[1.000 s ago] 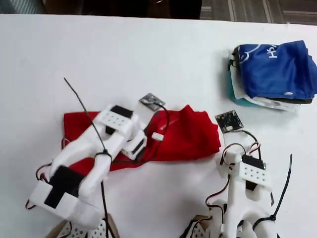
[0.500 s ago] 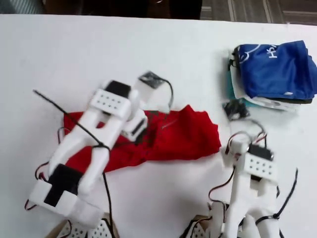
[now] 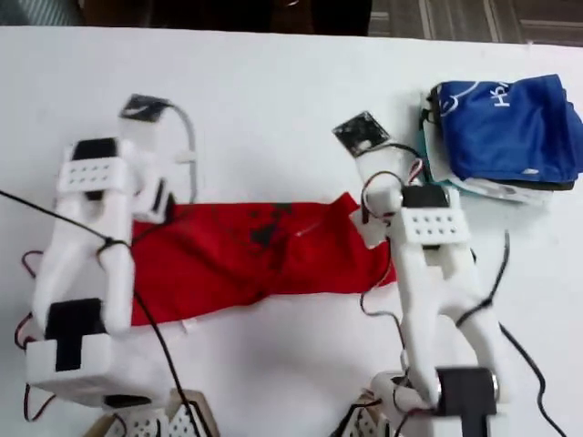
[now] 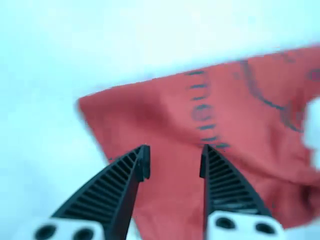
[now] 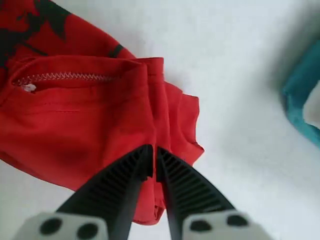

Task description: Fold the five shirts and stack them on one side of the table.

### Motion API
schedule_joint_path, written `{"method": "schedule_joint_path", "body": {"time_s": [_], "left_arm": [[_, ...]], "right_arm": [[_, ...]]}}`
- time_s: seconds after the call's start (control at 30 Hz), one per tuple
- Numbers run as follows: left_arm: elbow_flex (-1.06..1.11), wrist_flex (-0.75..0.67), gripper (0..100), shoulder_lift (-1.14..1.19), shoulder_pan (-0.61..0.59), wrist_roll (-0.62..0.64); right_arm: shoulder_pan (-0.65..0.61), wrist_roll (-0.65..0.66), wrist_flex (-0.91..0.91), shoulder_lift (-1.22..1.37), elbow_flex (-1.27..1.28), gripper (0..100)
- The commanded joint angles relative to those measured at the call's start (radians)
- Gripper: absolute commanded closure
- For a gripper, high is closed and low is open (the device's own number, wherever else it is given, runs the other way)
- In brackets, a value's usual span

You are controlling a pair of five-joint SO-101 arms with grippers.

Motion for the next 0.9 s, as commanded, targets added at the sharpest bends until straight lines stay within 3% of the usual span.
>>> {"method": "schedule_joint_path", "body": {"time_s": [0.0, 0.37, 0.5, 0.7, 0.87], "left_arm": [[0.036, -0.035, 81, -0.006, -0.069, 0.029], [0.077, -0.04, 79, 0.054, -0.204, 0.143], [0.076, -0.054, 73, 0.143, -0.201, 0.149], [0.077, -0.091, 74, 0.258, -0.203, 0.152], [0.03, -0.034, 74, 0.295, -0.193, 0.153]], "right_arm": [[0.047, -0.006, 0.01, 0.036, -0.063, 97.8], [0.242, 0.041, 0.061, -0.033, -0.061, 97.8], [0.272, 0.057, 0.067, -0.038, -0.061, 97.8], [0.28, 0.058, 0.076, -0.038, -0.061, 97.8], [0.278, 0.058, 0.074, -0.039, -0.061, 97.8]]}}
